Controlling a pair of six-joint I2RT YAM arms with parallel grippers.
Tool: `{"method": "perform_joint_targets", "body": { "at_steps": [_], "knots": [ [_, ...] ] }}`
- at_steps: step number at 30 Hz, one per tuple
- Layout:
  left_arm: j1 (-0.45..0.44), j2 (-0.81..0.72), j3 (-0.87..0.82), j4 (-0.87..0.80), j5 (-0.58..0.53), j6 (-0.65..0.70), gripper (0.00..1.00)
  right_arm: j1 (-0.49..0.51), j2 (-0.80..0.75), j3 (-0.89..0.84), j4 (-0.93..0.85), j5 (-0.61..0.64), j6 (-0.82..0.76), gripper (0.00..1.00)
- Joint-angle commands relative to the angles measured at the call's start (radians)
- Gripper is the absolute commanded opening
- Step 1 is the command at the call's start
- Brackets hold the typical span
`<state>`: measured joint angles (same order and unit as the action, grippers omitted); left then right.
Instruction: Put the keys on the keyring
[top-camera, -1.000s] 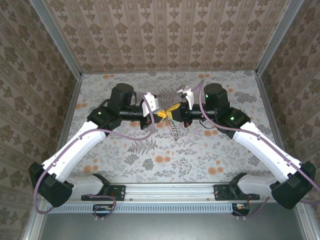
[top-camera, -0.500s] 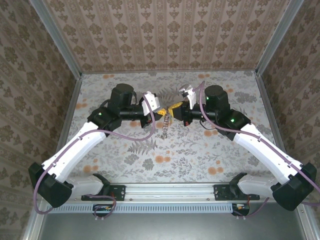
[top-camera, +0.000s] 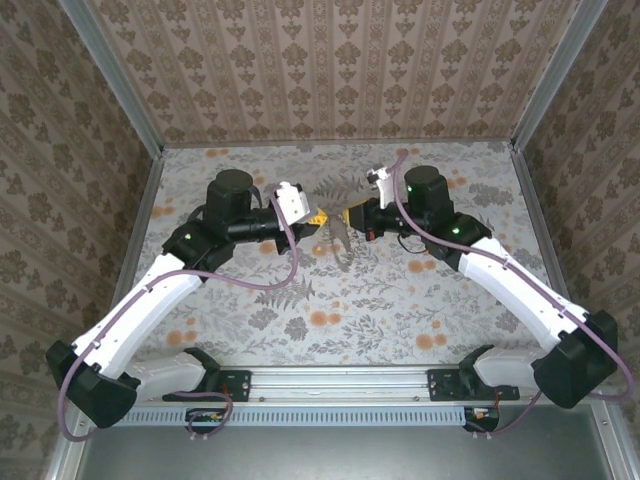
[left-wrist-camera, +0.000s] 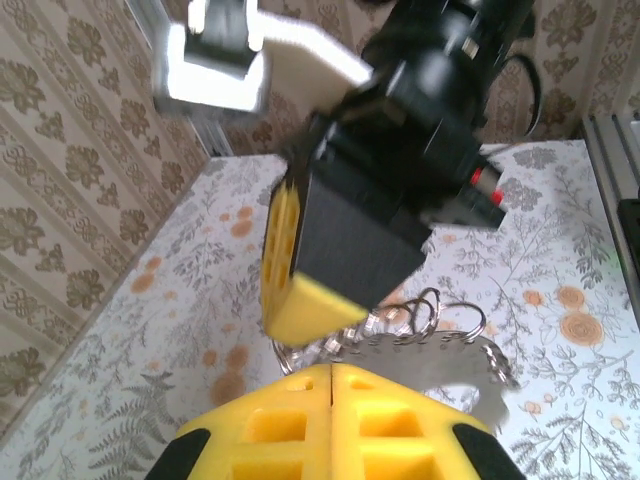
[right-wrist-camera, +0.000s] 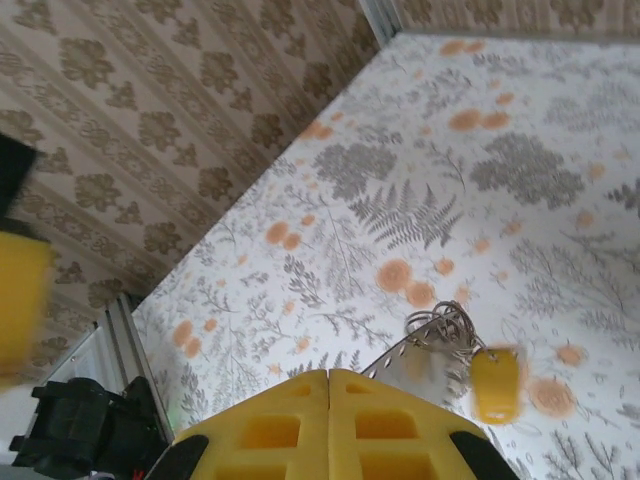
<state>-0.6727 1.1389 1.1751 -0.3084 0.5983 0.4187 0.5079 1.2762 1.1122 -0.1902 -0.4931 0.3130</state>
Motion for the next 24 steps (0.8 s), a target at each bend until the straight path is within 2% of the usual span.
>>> {"method": "perform_joint_targets", "body": {
  "at_steps": [1,6,9,15,19,24],
  "knots": [
    [0.008,-0.008,-0.003,0.029,0.024,-0.021,0.0,0.001,-0.02,0.026,0.038,-0.036,0.032,0.0],
    [0.035,0.019,0.001,0.009,0.027,-0.057,0.0,0.002,-0.052,-0.004,0.085,-0.055,0.026,0.0],
    [0.044,0.041,0.009,-0.018,-0.021,-0.083,0.0,0.003,-0.058,-0.007,0.11,-0.087,0.024,0.0],
    [0.025,0.08,0.063,-0.086,-0.013,-0.113,0.3,0.003,-0.073,-0.002,0.143,-0.083,0.019,0.0],
    [-0.002,0.065,0.045,-0.079,-0.026,-0.114,0.36,0.003,-0.087,-0.009,0.183,-0.065,0.045,0.0],
    [-0.037,0.058,0.028,-0.039,-0.059,-0.129,0.38,0.003,-0.09,-0.009,0.201,-0.034,0.059,0.0]
  ]
}}
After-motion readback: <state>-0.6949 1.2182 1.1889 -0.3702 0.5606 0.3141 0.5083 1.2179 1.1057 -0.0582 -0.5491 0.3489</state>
